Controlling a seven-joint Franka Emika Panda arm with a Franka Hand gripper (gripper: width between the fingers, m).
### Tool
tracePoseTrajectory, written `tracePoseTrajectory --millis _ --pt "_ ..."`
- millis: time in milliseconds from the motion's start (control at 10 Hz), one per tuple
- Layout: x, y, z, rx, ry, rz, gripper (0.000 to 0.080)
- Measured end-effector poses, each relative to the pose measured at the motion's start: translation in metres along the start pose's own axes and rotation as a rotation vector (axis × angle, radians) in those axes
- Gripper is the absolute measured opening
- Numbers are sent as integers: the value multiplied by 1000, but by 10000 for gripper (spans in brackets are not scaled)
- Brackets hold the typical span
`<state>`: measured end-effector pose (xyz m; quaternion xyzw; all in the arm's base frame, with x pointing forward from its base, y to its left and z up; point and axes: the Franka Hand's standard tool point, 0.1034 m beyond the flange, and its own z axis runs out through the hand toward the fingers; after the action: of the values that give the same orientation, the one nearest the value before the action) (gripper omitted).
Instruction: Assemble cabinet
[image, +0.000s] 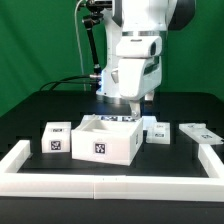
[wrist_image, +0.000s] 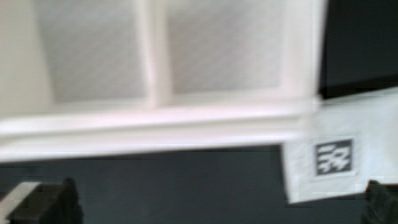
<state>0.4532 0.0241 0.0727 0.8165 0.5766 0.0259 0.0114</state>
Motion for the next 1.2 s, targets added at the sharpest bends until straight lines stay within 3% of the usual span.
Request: tracePoseTrajectory --millis 200,700,1200 --pt "-17 -14 8 14 -5 -5 798" --pt "-40 -22 26 41 -11 27 798" --pt "-35 -29 41 50 -5 9 798"
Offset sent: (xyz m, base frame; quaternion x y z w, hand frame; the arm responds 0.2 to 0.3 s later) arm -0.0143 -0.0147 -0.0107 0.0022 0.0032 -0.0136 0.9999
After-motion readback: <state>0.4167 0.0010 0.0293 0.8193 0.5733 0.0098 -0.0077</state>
